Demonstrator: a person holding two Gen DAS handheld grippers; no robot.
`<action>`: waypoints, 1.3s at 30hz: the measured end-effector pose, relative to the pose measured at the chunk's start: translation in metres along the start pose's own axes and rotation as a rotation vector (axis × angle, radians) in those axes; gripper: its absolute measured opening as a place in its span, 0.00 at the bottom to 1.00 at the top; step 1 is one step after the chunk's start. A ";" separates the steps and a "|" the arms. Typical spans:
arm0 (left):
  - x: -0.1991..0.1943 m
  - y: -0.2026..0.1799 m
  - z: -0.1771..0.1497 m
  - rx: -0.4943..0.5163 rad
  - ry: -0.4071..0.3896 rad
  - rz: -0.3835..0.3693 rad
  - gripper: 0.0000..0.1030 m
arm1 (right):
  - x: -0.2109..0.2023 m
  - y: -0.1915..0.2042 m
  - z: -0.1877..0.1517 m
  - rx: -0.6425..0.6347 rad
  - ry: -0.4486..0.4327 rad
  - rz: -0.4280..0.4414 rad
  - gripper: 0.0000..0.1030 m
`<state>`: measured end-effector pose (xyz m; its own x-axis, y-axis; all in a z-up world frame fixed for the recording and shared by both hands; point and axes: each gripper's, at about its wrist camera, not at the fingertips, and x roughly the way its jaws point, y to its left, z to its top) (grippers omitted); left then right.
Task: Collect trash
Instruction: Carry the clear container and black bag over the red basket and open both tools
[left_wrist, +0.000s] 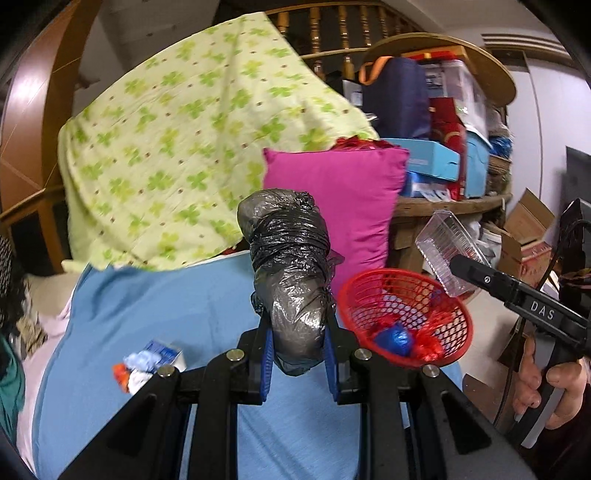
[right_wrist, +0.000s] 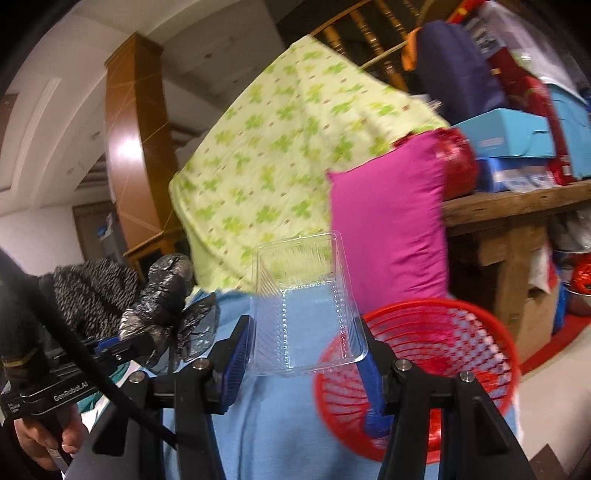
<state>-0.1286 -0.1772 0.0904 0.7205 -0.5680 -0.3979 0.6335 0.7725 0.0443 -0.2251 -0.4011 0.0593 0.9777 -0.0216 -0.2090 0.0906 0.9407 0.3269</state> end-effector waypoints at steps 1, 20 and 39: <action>0.002 -0.005 0.003 0.011 -0.001 -0.006 0.24 | -0.003 -0.005 0.002 0.006 -0.006 -0.008 0.55; 0.026 -0.060 0.024 0.056 0.012 -0.113 0.24 | -0.024 -0.069 0.007 0.116 -0.056 -0.093 0.55; 0.091 -0.088 0.021 -0.005 0.139 -0.237 0.26 | -0.003 -0.117 -0.022 0.271 0.009 -0.089 0.56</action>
<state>-0.1125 -0.3029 0.0697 0.5063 -0.6891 -0.5185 0.7783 0.6240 -0.0693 -0.2427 -0.5035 0.0016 0.9619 -0.0963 -0.2557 0.2249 0.8104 0.5410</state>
